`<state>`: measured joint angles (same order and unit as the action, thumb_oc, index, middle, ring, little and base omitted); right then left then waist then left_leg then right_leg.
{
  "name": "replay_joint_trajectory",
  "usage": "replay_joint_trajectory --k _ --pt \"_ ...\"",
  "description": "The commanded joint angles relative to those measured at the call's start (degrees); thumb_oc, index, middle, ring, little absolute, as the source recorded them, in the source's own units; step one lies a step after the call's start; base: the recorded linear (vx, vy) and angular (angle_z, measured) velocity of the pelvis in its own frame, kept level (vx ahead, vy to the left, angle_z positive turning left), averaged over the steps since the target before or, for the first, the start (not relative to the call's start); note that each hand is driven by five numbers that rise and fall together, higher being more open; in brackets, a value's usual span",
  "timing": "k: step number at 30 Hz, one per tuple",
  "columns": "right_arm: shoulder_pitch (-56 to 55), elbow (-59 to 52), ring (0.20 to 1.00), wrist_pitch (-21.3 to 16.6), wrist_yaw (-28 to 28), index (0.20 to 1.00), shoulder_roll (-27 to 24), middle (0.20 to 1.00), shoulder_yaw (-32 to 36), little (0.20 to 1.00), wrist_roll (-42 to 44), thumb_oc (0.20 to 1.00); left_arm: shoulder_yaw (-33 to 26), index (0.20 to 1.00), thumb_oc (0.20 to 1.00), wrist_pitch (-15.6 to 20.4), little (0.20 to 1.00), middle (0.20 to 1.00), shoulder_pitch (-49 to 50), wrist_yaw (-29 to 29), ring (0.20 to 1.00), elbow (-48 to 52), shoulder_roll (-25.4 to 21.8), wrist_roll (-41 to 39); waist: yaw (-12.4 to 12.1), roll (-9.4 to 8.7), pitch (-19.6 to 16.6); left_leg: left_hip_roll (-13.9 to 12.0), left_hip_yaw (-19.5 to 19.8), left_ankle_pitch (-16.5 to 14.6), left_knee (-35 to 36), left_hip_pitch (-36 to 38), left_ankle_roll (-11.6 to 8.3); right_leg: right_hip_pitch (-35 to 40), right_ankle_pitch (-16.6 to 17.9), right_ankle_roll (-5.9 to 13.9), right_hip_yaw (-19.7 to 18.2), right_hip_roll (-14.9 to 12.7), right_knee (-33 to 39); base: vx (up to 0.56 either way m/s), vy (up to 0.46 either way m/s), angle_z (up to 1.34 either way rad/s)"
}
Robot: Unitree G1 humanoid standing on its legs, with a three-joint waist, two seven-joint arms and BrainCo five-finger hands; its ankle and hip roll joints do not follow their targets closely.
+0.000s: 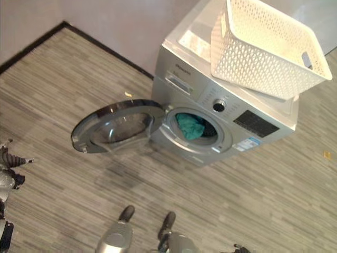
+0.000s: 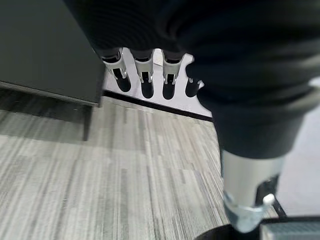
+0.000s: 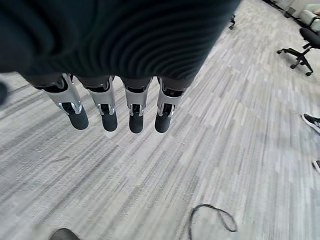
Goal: Grab the laundry basket,head to the washer,open it,put in the laundry and shut it.
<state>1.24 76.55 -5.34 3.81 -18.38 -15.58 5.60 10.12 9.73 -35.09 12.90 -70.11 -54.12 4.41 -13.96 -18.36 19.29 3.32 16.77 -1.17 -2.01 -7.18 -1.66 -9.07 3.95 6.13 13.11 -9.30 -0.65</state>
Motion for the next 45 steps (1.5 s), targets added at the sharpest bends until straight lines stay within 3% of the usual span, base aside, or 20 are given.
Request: replay_joint_trajectory --k 1,3,10,18,22,24,25,30,39,43,44,45 --pt "-1.2 0.8 1.0 -0.7 -2.1 1.0 -1.5 1.0 -2.3 1.0 3.5 1.0 0.7 1.0 1.0 -0.1 1.0 1.0 -5.5 5.9 1.0 -3.3 -2.8 1.1 0.2 -0.64 -0.1 -0.3 4.4 4.6 7.0 -3.5 2.27 -0.1 5.1 4.91 -5.0 -6.8 0.5 -0.05 -0.019 -0.04" --pt "0.8 -0.2 1.0 -0.9 -2.9 1.0 -0.6 1.0 -2.8 1.0 5.4 1.0 4.7 1.0 1.0 -0.5 1.0 1.0 -12.7 7.5 1.0 -3.5 -1.3 0.2 0.9 -1.22 1.0 -0.7 4.5 5.2 7.0 -5.2 2.2 -1.6 5.7 4.9 -4.9 -6.6 0.9 -0.06 -0.026 -0.05" --pt "2.1 -1.5 1.0 -1.4 -3.1 1.0 0.5 1.0 -5.2 1.0 6.7 1.0 12.3 1.0 1.0 -0.5 1.0 1.0 -23.6 8.6 1.0 -3.9 1.5 -0.4 2.0 -2.21 2.0 -1.1 4.9 5.8 6.6 -7.9 2.07 -3.7 6.4 4.71 -5.5 -6.2 1.5 -0.04 -0.01 0.04" --pt "2.3 -2.4 1.0 -2.1 -3.1 1.0 0.6 1.0 -5.8 1.0 8.6 1.0 14.9 1.0 1.0 -0.3 1.0 1.0 -30.7 8.6 1.0 -4.0 7.7 -4.3 2.9 -2.29 3.4 -1.1 5.2 6.3 6.0 -10.1 2.05 -5.7 6.6 4.55 -5.9 -6.1 1.7 -0.03 0.004 0.03" --pt "2.3 -3.1 1.0 -2.5 -3.1 1.0 0.2 1.0 -6.0 1.0 9.1 1.0 15.3 1.0 1.0 0.3 1.0 1.0 -28.5 7.3 1.0 -2.3 13.3 -4.8 3.1 -1.87 3.3 -1.1 5.3 6.3 6.0 -10.3 2.06 -5.9 6.2 4.16 -5.9 -5.8 1.6 0.0 0.0 0.0" --pt "2.5 -3.5 1.0 -2.9 -2.6 1.0 0.1 1.0 -5.9 1.0 9.2 1.0 18.0 1.0 1.0 0.3 1.0 1.0 -24.7 5.9 1.0 3.4 17.9 -1.5 2.5 -0.75 3.5 -0.8 6.0 6.2 5.9 -10.2 2.12 -5.7 5.8 3.95 -5.6 -5.9 1.5 0.0 0.0 0.0" --pt "2.4 -3.5 1.0 -2.9 -2.6 1.0 0.1 1.0 -5.9 1.0 9.2 1.0 18.0 1.0 1.0 0.3 1.0 1.0 -24.7 5.9 1.0 3.4 17.9 -1.5 2.5 -0.75 3.5 -0.8 6.0 6.2 5.9 -10.2 2.12 -5.7 5.8 3.95 -5.6 -5.9 1.5 0.0 0.0 0.0" --pt "2.5 -4.2 1.0 -3.2 -2.6 1.0 -0.6 1.0 -3.7 1.0 9.6 1.0 18.6 1.0 1.0 0.6 1.0 1.0 -10.4 2.1 1.0 24.3 27.3 1.8 0.2 2.05 3.8 -0.3 7.2 6.3 6.1 -10.2 2.21 -5.2 5.2 3.63 -4.7 -5.9 1.5 0.01 -0.022 0.05" --pt "2.1 -4.3 1.0 -2.3 -3.6 1.0 -1.7 1.0 -2.7 1.0 7.6 1.0 20.5 1.0 1.0 0.7 1.0 1.0 5.8 -4.1 1.0 37.4 35.7 0.8 -2.2 5.58 1.8 0.2 7.4 6.5 7.0 -10.1 2.07 -4.0 5.6 3.32 -4.2 -5.8 3.3 0.0 -0.07 0.02" --pt "2.3 -4.0 1.0 -1.8 -4.0 1.0 -1.9 1.0 -3.5 1.0 6.1 1.0 21.8 1.0 1.0 0.9 1.0 1.0 8.4 -6.0 1.0 39.9 37.0 -0.7 -2.4 6.68 1.1 0.2 6.9 6.6 7.0 -10.1 1.96 -3.5 6.1 3.3 -3.9 -6.0 4.3 -0.02 -0.07 -0.05" --pt "2.5 -7.6 1.0 -1.7 -2.9 1.0 -3.4 1.0 -4.7 1.0 5.4 1.0 22.4 1.0 1.0 1.0 1.0 1.0 13.1 -9.7 1.0 46.2 35.6 -2.9 -2.6 7.43 0.5 0.2 6.7 6.6 7.0 -10.2 1.72 -3.1 6.2 3.23 -4.1 -5.9 5.0 -0.03 -0.101 -0.03" --pt "2.3 -7.8 1.0 -1.6 -2.9 1.0 -3.5 1.0 -4.7 1.0 5.4 1.0 22.3 1.0 1.0 0.9 1.0 1.0 13.3 -9.8 1.0 46.5 35.6 -3.0 -2.6 7.43 0.4 0.2 6.7 6.5 7.0 -10.2 1.71 -3.1 6.2 3.22 -4.1 -5.8 5.0 -0.02 -0.124 -0.16"
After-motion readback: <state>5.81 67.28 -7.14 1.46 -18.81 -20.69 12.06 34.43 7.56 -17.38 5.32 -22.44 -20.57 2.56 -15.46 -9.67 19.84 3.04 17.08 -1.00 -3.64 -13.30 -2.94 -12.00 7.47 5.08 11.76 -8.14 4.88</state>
